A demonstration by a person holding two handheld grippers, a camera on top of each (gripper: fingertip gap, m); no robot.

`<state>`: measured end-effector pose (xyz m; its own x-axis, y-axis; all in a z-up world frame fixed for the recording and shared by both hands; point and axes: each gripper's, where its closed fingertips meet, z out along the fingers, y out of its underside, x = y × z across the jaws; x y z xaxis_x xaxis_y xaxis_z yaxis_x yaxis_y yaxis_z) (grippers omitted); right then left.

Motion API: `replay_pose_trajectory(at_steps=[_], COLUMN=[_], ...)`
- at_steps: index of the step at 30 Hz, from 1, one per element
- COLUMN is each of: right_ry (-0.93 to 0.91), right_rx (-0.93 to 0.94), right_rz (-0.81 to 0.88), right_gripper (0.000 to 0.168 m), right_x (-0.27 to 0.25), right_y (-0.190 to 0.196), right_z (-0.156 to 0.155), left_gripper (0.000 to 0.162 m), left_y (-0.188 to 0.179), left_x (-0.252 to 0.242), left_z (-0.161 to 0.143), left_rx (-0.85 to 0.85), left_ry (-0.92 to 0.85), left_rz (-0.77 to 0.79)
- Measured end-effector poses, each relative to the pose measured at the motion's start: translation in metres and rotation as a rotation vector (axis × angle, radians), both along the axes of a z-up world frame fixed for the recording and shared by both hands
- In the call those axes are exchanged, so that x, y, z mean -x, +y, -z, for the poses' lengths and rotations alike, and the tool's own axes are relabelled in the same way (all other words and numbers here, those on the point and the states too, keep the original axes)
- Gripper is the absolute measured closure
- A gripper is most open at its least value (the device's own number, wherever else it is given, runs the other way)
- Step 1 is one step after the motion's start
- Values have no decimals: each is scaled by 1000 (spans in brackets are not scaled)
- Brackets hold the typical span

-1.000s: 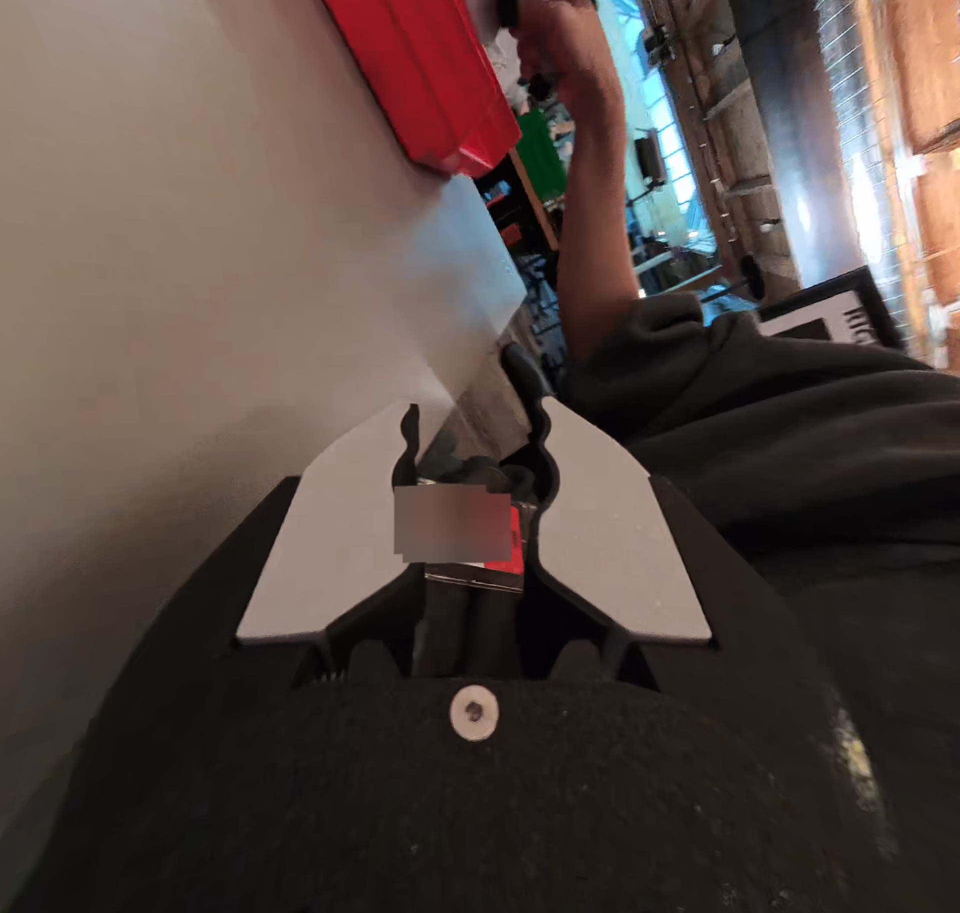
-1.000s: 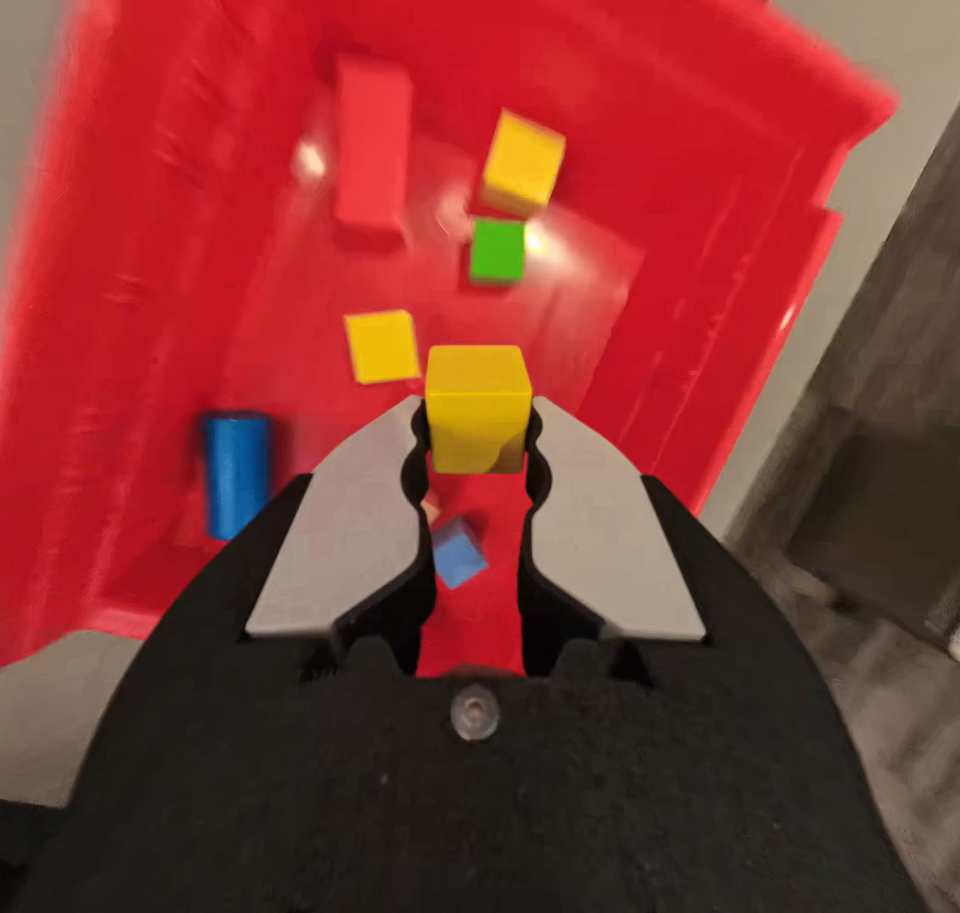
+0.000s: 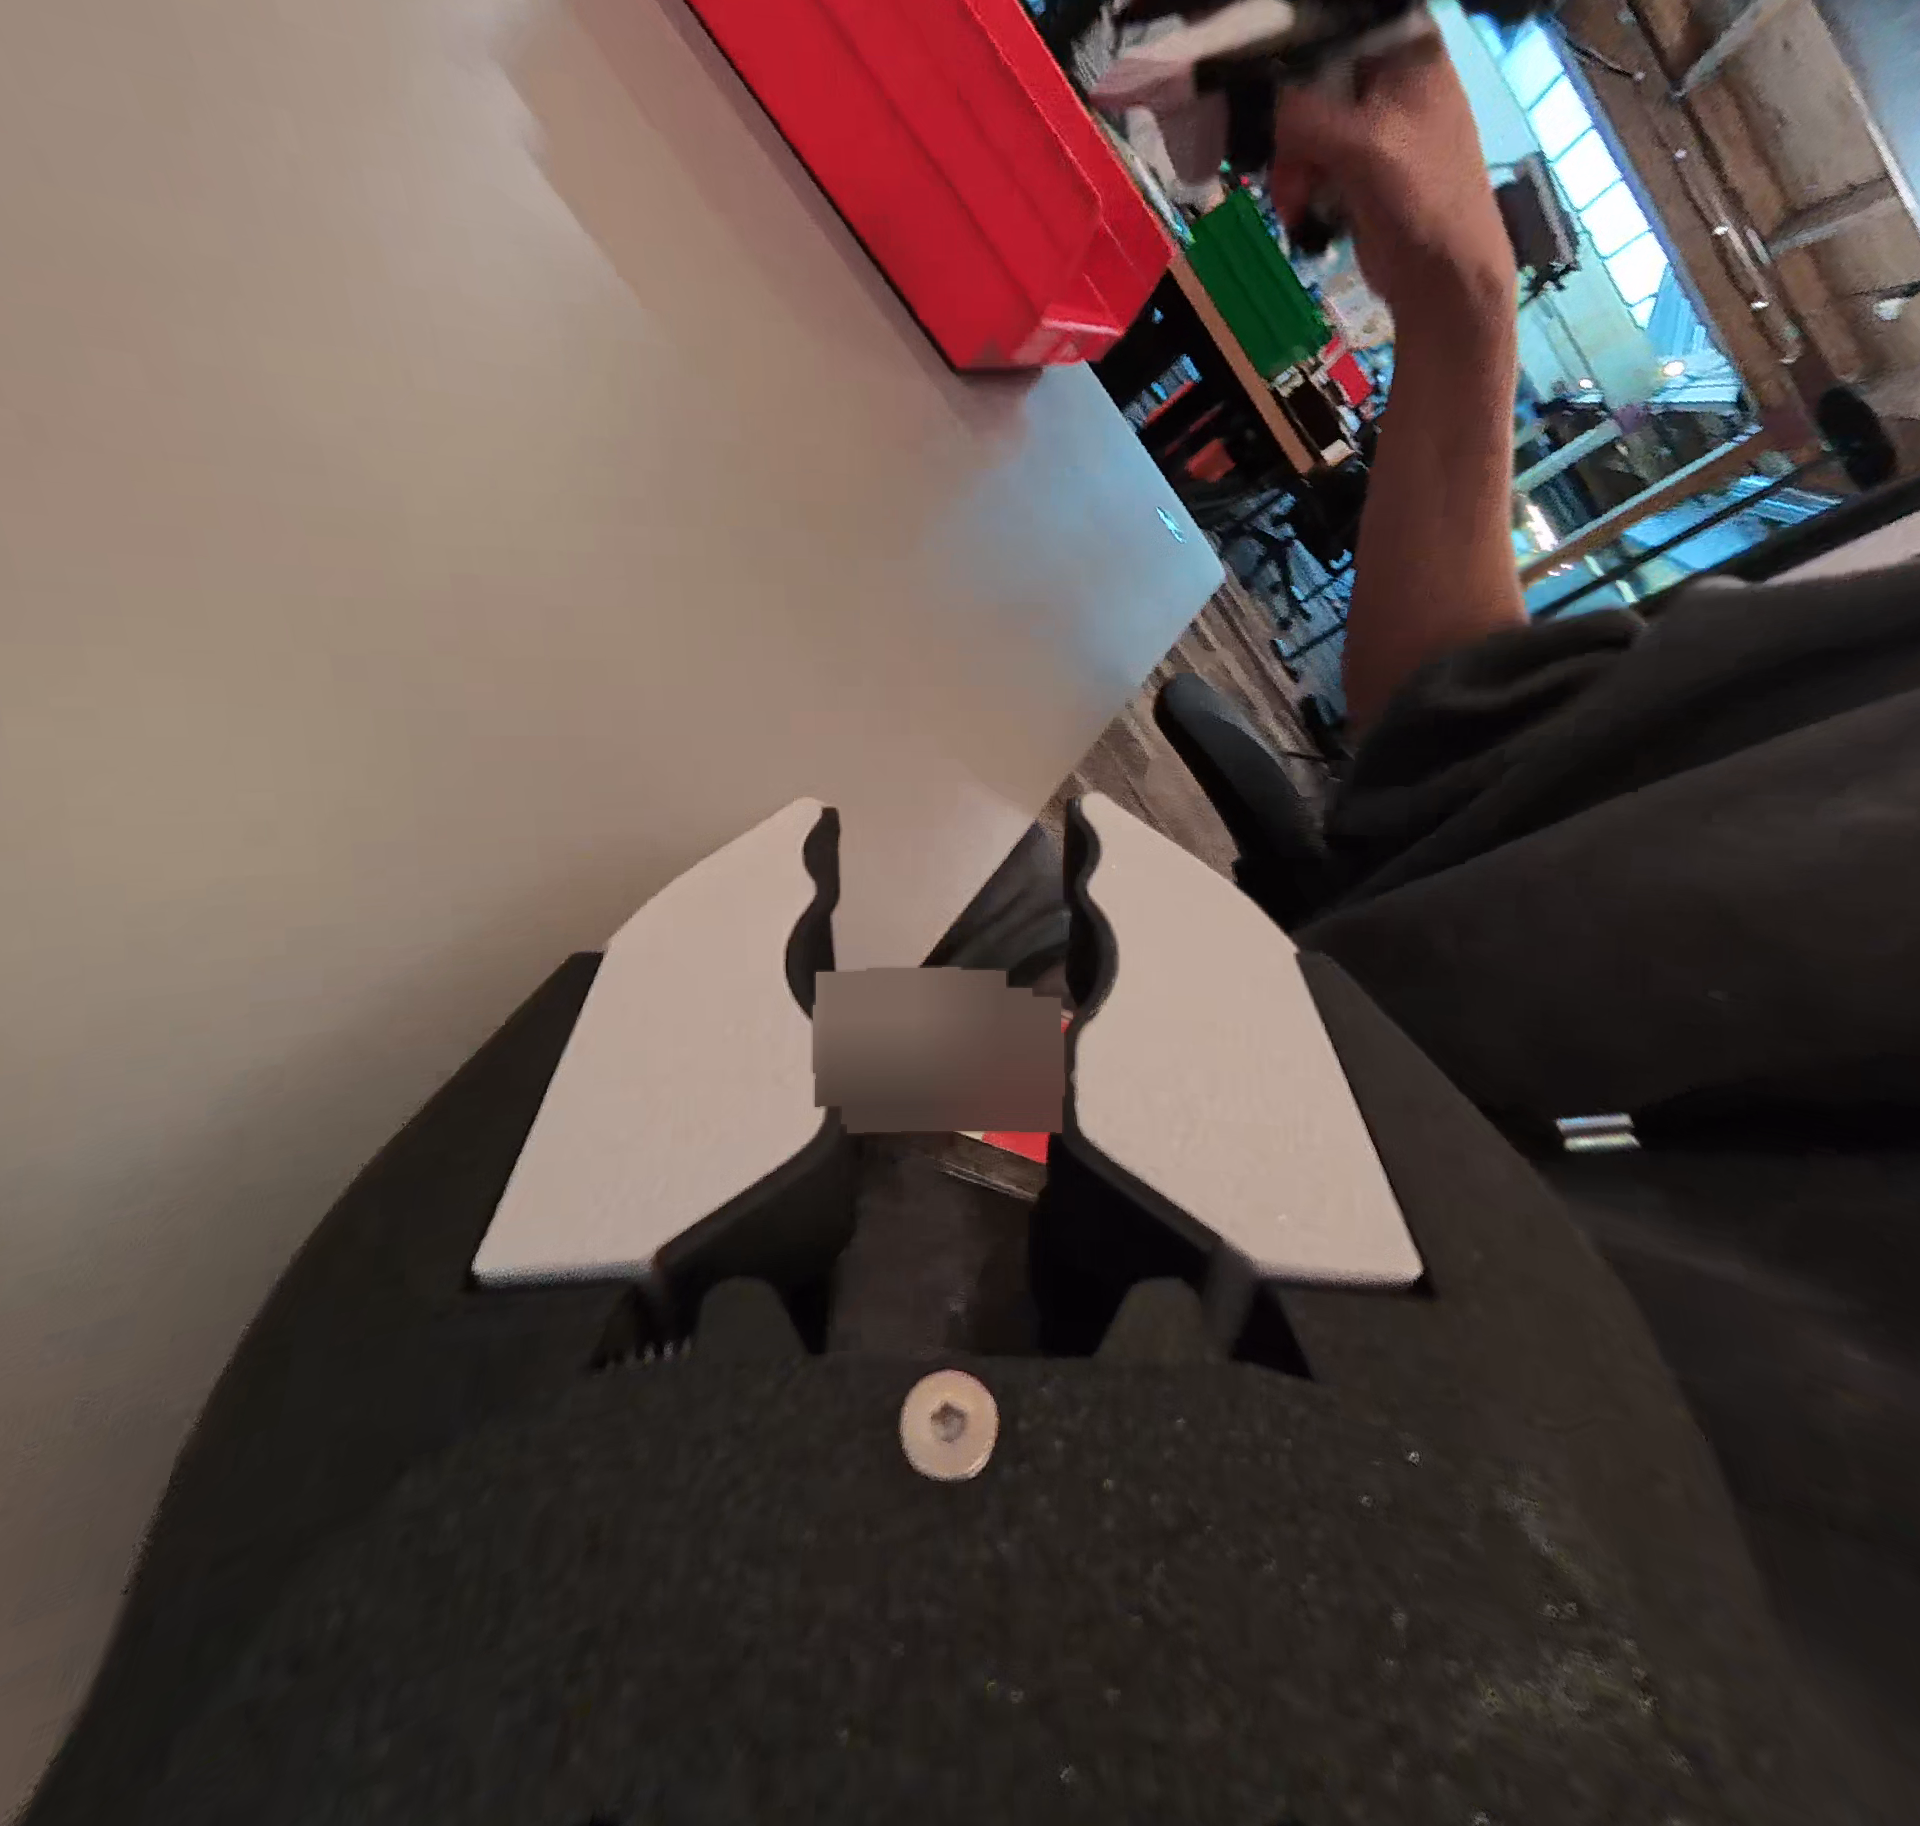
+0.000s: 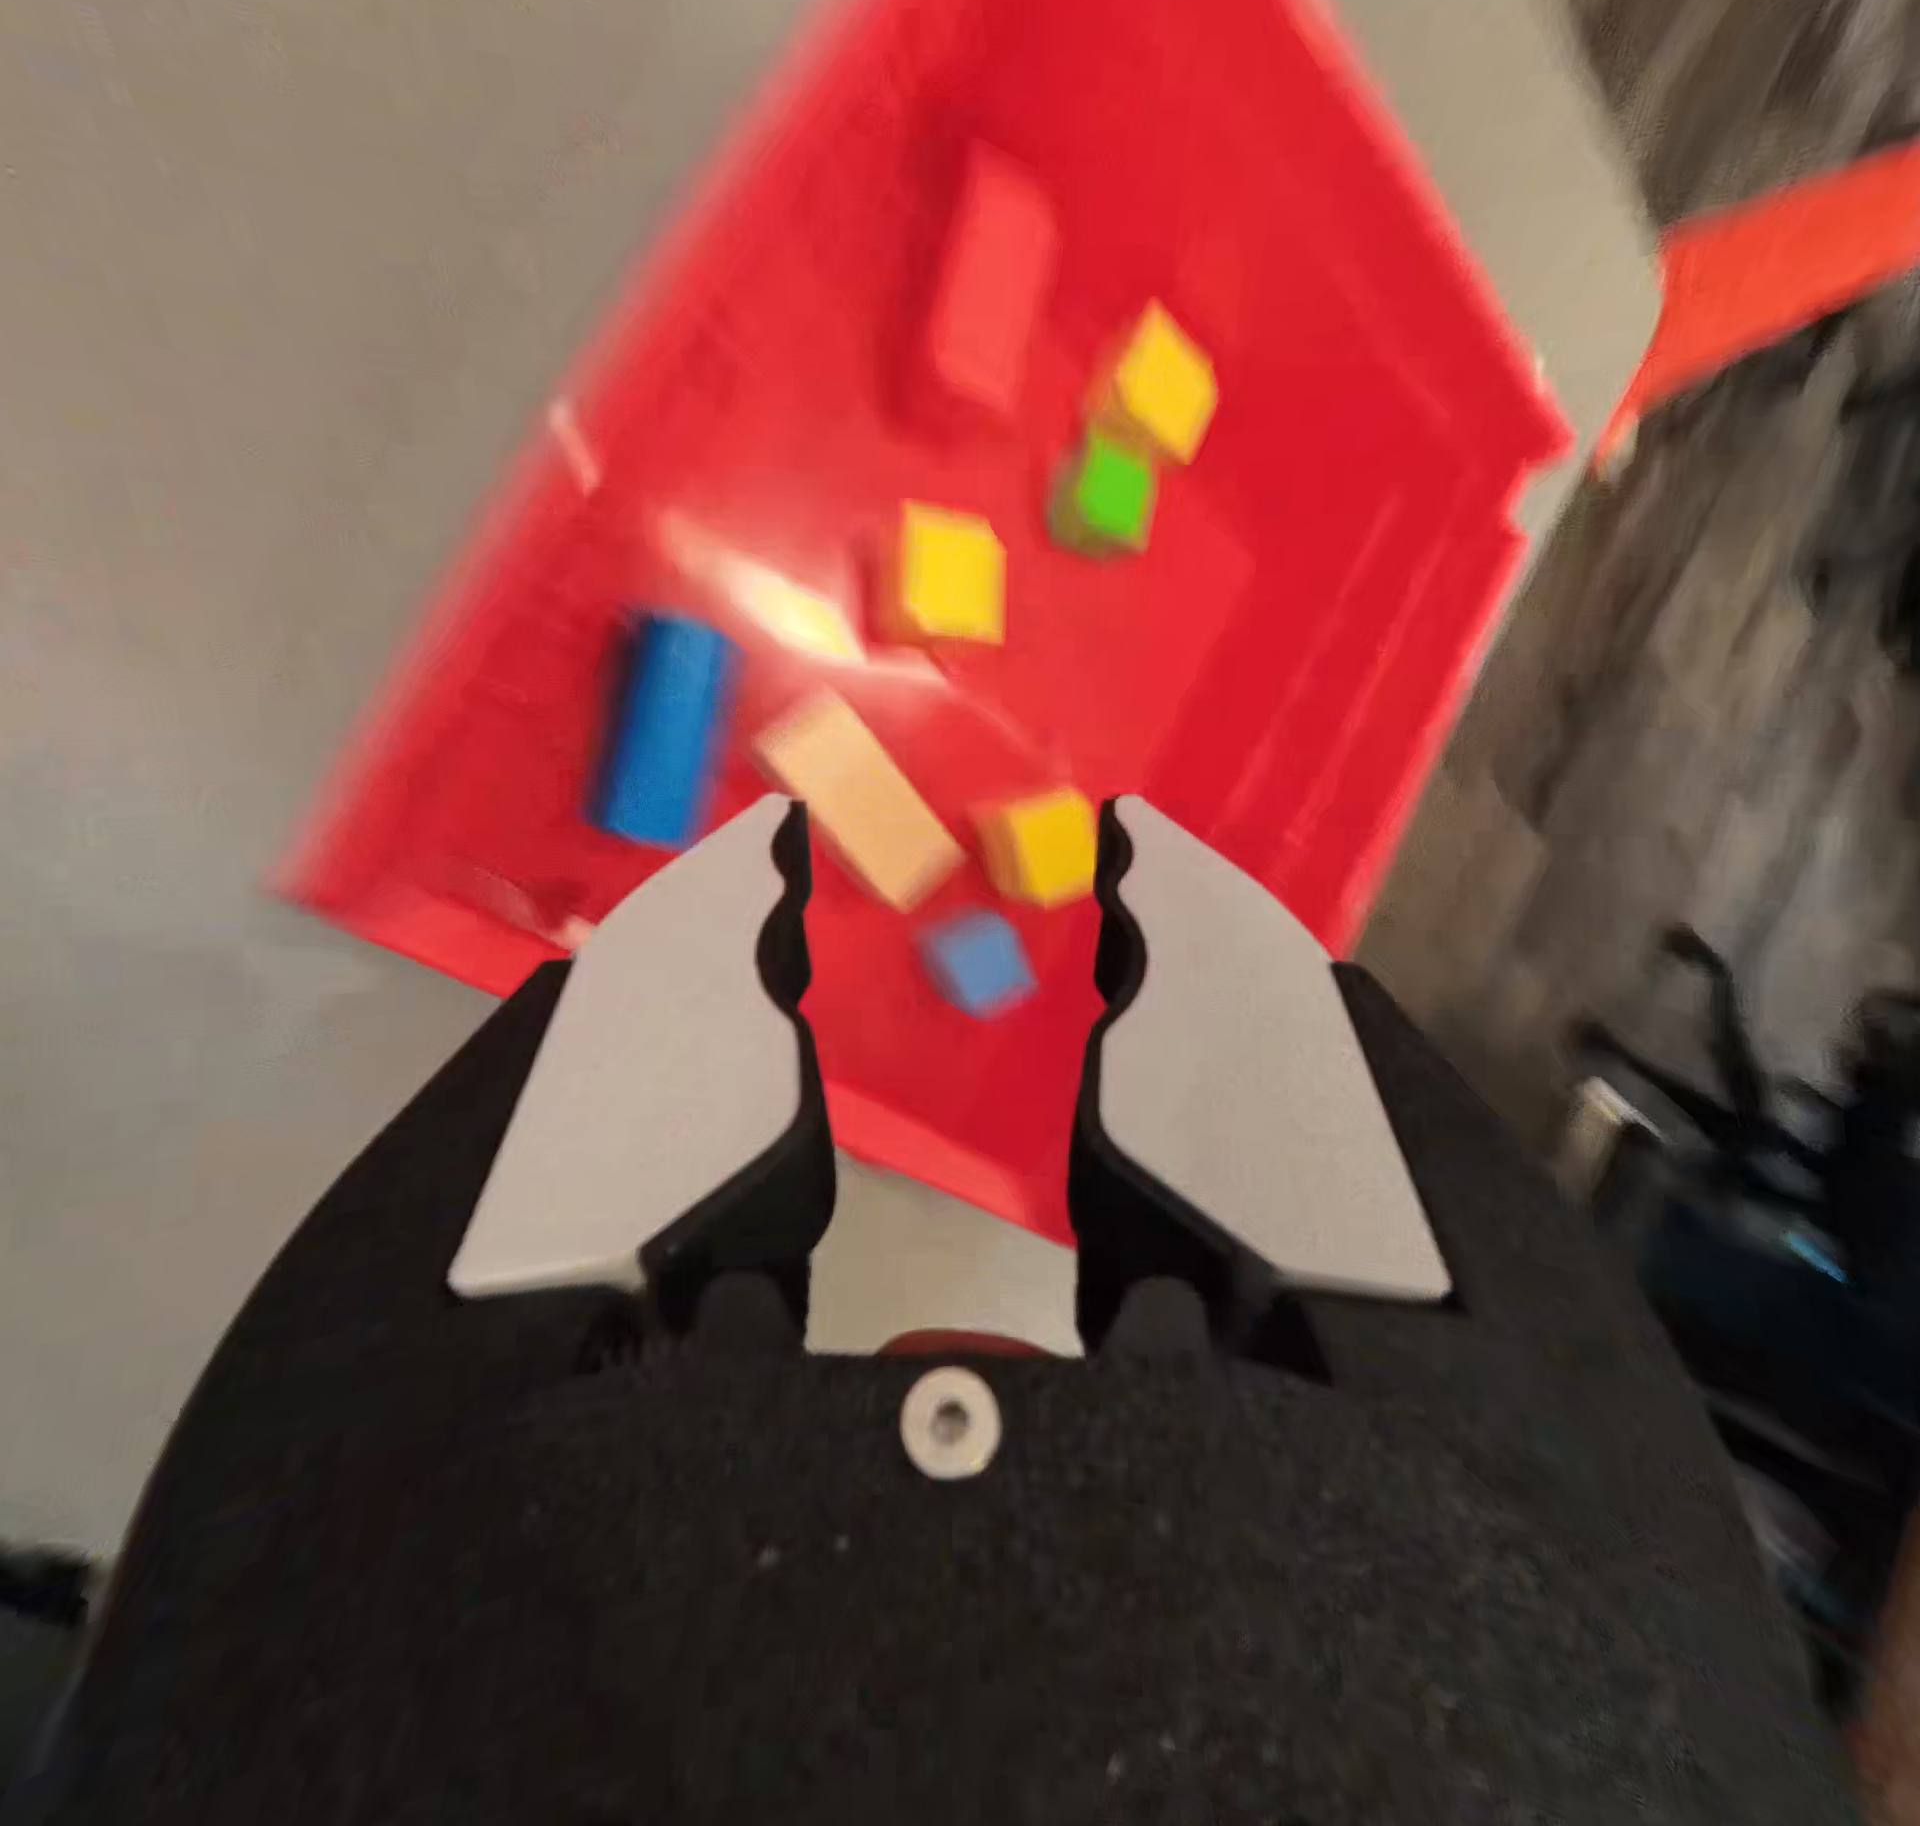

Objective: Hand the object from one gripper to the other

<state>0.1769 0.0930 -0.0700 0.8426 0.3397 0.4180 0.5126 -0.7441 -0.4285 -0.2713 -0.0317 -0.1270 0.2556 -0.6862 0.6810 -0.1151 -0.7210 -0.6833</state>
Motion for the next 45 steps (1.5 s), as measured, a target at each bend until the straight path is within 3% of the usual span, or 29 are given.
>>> replay_pose_trajectory(at_steps=[3,5,7,11,13,15,18,22,28,45], right_ry=[414,655,766,768,713,643,633,731,720,691], right_rx=[-361,-439,-446,-458,-486,-518,-532,-487,-484,-459], right_rz=[0,19,12,-57,-98,-111,-121,-137,-167,-189], right_gripper=[117,119,115,106,107,108,108,108,108,108], right_x=[87,135,166,188,186,181,184,198,202,205], right_y=[-24,-50,-70,-88,-88,-88,-89,-94,-100,-101], right_z=[2,23,48,63,55,51,52,57,54,56], left_gripper=[121,121,121,105,100,105,105,111,123,123], left_y=[15,26,39,89,126,166,217,254,259,251], left_x=[13,26,41,97,129,148,178,190,210,224], left_z=[0,-1,-11,-23,-28,-35,-27,-5,23,48], left_rx=[-83,-177,-267,-307,-245,-166,-16,190,362,432], left_ry=[66,148,212,556,764,891,1134,1189,1252,1311], left_rz=[-75,-116,-145,-208,-278,-369,-476,-513,-570,-664])
